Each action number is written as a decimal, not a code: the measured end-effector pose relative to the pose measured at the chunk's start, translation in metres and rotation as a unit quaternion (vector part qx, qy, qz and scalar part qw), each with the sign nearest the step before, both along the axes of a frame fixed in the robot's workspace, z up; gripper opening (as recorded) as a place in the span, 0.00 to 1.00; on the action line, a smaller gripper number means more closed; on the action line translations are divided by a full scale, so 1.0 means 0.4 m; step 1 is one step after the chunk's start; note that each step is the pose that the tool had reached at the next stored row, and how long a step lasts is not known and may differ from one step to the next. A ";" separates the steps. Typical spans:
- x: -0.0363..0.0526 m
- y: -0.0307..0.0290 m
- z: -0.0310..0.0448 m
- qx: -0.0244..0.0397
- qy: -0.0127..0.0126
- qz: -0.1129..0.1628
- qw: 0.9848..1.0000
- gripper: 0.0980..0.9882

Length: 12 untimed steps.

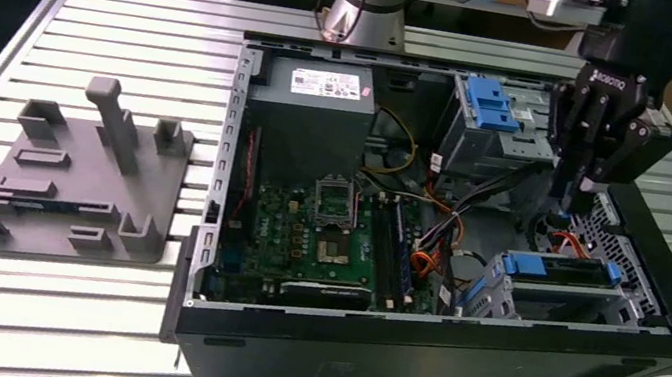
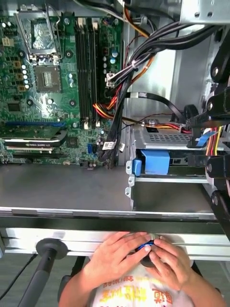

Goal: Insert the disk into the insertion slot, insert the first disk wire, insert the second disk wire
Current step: 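Insert the second disk wire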

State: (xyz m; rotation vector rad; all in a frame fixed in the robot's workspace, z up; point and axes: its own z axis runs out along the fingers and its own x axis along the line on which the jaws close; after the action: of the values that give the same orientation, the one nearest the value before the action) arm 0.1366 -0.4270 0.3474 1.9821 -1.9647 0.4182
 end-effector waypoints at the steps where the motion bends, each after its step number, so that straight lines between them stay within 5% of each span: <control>1: 0.000 -0.001 -0.003 -0.001 0.000 0.000 1.000 0.30; 12: 0.000 -0.005 -0.031 -0.011 0.000 0.000 1.000 0.30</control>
State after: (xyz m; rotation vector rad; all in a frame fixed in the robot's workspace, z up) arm 0.1366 -0.4289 0.3348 1.9689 -1.9521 0.4383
